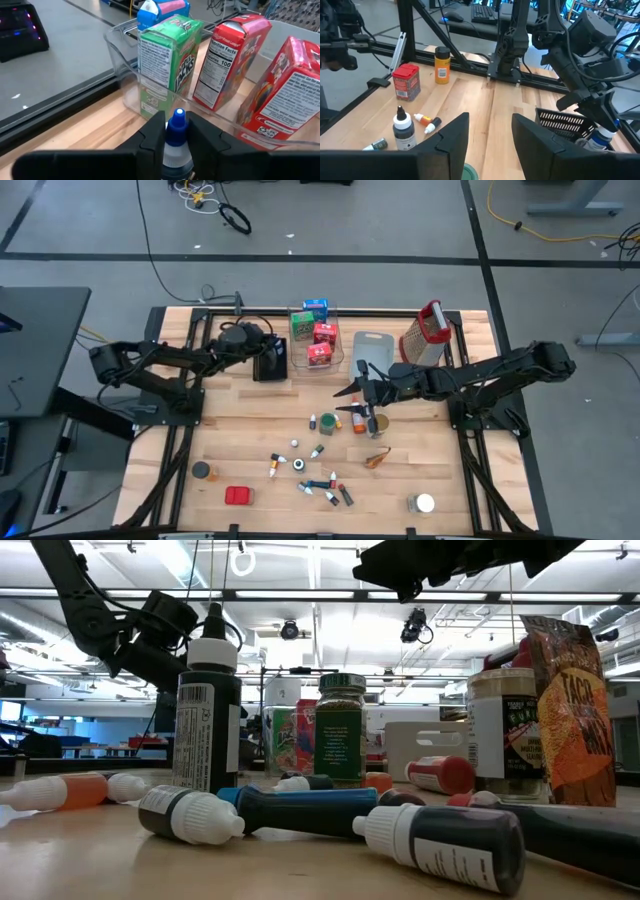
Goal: Pick & Place Kitchen Items
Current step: Put the large blue food coloring bottle into the black bin, then put the large black food coloring bottle into the black bin
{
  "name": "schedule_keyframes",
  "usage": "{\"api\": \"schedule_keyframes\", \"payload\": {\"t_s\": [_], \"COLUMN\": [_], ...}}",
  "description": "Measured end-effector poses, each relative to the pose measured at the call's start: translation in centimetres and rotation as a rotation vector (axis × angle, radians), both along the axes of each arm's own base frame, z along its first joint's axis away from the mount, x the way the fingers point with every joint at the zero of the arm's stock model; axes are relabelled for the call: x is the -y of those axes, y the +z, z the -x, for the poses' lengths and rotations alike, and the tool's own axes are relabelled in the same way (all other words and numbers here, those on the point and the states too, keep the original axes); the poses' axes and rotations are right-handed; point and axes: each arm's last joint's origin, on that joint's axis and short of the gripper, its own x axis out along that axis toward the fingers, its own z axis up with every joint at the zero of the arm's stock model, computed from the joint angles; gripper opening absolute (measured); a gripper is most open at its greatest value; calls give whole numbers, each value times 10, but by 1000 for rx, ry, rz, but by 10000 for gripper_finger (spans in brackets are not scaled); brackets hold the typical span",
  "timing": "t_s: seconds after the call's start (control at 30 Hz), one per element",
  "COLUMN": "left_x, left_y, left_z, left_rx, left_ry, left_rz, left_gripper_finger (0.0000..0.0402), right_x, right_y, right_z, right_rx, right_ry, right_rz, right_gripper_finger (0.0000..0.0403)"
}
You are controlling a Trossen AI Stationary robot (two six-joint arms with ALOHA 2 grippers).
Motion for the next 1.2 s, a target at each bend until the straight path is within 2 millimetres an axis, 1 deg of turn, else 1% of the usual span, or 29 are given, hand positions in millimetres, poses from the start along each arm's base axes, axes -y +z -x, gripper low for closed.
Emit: {"api": "schedule_keyframes", "payload": {"t_s": [0.2,0.5,0.6,0.8,0.9,1.0,1.1,1.2], "left_x": [0,1,3,11,18,31,48,69], "left_y": [0,2,10,39,56,70,78,79], "left_z": [0,1,2,8,13,16,16,11], "left_rx": [-17,-14,24,161,248,338,402,418], "left_ry": [-6,-15,-49,-152,-283,-567,-833,-995], "left_rz": [-16,-30,-46,-102,-129,-113,-41,31], "left_gripper_finger": [108,173,191,211,213,211,209,209], "right_x": [0,0,0,0,0,0,0,0], "right_y": [0,-1,-1,-1,-1,-1,-1,-1], "right_z": [0,0,0,0,0,0,0,0], "right_rx": [-4,-13,-13,-13,-13,-13,-13,-13], "right_ry": [-5,-12,-12,-12,-12,-12,-12,-12], "right_rz": [-20,-45,-45,-45,-45,-45,-45,-45], "right_gripper_finger": [159,159,159,159,159,159,159,159]}}
